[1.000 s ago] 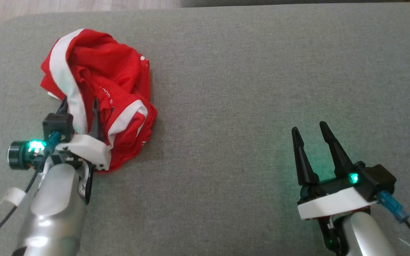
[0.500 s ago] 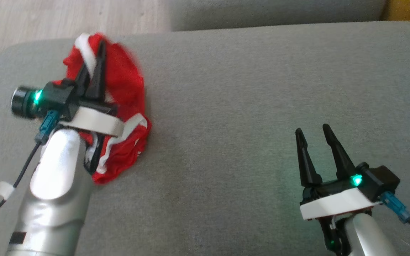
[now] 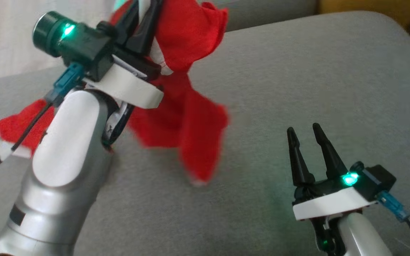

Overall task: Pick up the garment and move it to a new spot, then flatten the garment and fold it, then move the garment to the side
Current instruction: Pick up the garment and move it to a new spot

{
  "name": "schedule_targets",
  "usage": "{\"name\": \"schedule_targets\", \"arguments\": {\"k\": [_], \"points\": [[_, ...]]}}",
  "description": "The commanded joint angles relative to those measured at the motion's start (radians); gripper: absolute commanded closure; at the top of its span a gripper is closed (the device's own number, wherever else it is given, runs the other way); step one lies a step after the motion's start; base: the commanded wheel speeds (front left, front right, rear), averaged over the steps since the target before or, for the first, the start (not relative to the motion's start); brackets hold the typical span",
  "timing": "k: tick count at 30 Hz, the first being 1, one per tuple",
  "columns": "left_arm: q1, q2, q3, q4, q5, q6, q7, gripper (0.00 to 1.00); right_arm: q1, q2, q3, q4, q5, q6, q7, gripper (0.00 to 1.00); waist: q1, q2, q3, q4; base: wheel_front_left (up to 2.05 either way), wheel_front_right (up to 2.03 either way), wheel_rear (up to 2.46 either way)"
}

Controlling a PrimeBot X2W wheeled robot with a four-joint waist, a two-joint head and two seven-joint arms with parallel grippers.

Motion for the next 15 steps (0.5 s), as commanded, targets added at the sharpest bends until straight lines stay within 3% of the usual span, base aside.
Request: {"name": "schedule_targets", "arguments": {"k": [1, 7, 15], "points": [[-0.057, 0.033, 0.023, -0.035, -0.003, 0.002, 0.011, 1.0, -0.049, -0.005, 0.025, -0.04, 0.012, -0.001, -0.011, 0.0, 0.0001, -0.0001, 0.01, -0.055, 0.0, 0.0, 0.0], [-0.122, 0.04, -0.009, 0.017, 0.003, 0.002, 0.051, 1.0, -0.079, -0.005, 0.056, -0.072, 0.049, -0.001, -0.011, 0.0, 0.0001, -0.0001, 0.066, -0.179, 0.0, 0.0, 0.0], [-0.251, 0.033, -0.026, 0.185, 0.033, 0.008, 0.036, 1.0, -0.11, -0.005, 0.138, -0.119, 0.111, -0.001, -0.011, 0.0, 0.0001, -0.0001, 0.177, -0.363, 0.0, 0.0, 0.0]]}}
